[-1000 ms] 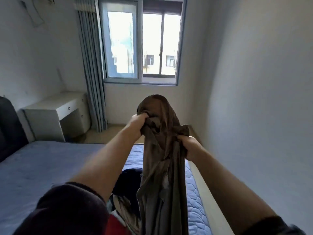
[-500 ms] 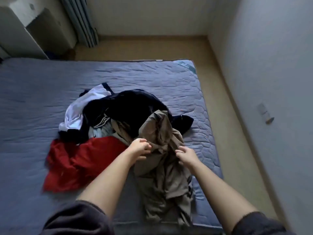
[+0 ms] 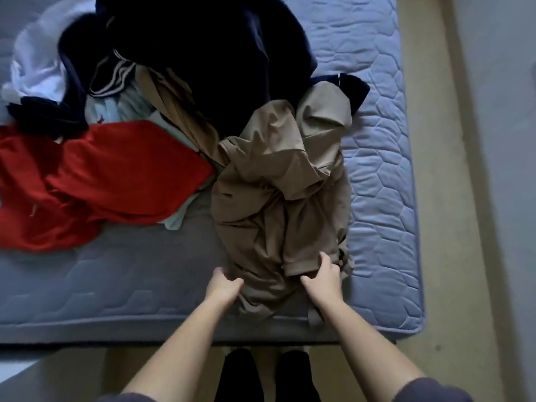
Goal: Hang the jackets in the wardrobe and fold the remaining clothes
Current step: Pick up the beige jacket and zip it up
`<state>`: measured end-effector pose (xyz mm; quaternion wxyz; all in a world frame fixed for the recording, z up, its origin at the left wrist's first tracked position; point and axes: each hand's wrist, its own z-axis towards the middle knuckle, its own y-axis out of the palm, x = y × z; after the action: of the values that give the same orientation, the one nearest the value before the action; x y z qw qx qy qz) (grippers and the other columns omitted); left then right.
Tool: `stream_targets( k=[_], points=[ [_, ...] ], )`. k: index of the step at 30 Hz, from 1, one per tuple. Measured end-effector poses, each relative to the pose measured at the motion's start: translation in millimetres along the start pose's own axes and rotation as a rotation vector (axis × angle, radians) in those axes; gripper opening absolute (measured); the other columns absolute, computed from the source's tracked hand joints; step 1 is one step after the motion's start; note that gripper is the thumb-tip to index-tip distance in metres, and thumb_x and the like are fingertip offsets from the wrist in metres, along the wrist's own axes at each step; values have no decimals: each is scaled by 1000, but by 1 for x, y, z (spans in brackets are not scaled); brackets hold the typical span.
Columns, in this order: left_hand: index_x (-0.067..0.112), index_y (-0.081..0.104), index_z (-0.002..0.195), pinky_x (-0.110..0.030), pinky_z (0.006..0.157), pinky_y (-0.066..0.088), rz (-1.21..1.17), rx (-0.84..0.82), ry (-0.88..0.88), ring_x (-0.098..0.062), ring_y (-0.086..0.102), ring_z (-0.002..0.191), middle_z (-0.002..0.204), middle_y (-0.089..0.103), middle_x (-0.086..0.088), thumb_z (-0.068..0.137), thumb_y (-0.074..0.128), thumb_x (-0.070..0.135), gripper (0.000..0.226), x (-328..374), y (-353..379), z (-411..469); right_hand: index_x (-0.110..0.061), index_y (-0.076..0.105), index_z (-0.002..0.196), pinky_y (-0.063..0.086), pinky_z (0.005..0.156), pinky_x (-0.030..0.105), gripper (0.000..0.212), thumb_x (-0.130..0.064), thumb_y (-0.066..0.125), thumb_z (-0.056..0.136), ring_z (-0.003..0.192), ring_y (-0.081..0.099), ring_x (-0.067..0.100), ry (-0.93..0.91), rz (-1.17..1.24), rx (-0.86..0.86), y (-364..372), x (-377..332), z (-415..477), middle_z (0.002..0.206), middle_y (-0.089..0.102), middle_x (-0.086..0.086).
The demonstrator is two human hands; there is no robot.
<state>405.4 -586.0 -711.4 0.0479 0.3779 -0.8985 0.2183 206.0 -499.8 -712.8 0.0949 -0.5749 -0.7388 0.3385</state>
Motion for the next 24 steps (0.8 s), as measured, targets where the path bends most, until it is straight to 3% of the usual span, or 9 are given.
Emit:
stream_targets(
  k=[2,3,6,10,13,16,20,22,24],
  points=[
    [7,37,140,-38,100,44,-176,17,8,-32,52,120,133,53,-14,82,71,25,70,-3,10,14,-35,21,147,39,99,39,79,-34,67,83,124,43,30,-51,-282,90,9,-1,11,139,32,11],
    [6,40,139,-37,100,44,-260,3,19,-30,53,120,132,55,-13,81,74,23,69,-3,16,21,-37,27,144,39,97,39,70,-36,64,85,122,43,28,-111,-433,145,14,-1,17,136,35,10],
    [5,62,116,-30,87,49,-268,-54,15,-26,63,102,113,67,-13,80,74,22,42,1,33,33,-23,57,117,38,88,38,27,-35,44,96,112,50,27,-275,-510,266,21,0,33,119,52,6],
    [9,64,97,-31,74,44,-2,192,130,-32,62,98,100,68,-15,82,61,16,16,5,21,23,-19,61,106,38,85,37,29,-33,37,98,107,56,26,-289,-600,280,2,19,33,112,59,3],
    [17,52,93,-30,67,41,419,367,149,-30,59,88,98,62,-9,87,56,21,8,3,-8,2,-18,60,115,40,89,35,31,-28,37,98,113,55,26,-190,-754,103,-23,47,20,121,57,5],
    [14,45,104,-32,67,42,652,381,63,-31,60,94,106,62,-11,90,58,33,27,0,-30,-14,-15,59,122,42,87,33,34,-22,43,94,116,57,27,-10,-732,-97,-39,62,4,127,58,7],
    [13,41,116,-34,69,45,631,366,101,-34,60,99,108,61,-12,89,49,58,53,-4,-50,-29,-14,56,128,44,91,34,44,-32,54,87,120,56,26,125,-741,-324,-46,76,-9,133,56,7],
    [14,46,108,-38,74,48,559,331,201,-33,60,93,101,61,-9,93,38,60,49,-10,-55,-37,-13,63,118,45,87,31,41,-39,55,87,115,59,25,107,-671,-383,-46,84,-10,124,62,9],
    [13,47,101,-42,76,50,519,274,250,-31,58,88,98,60,-9,97,38,49,37,-15,-58,-43,-11,71,101,44,79,26,42,-48,53,89,106,62,25,69,-530,-457,-44,90,-9,105,69,8]
  ],
)
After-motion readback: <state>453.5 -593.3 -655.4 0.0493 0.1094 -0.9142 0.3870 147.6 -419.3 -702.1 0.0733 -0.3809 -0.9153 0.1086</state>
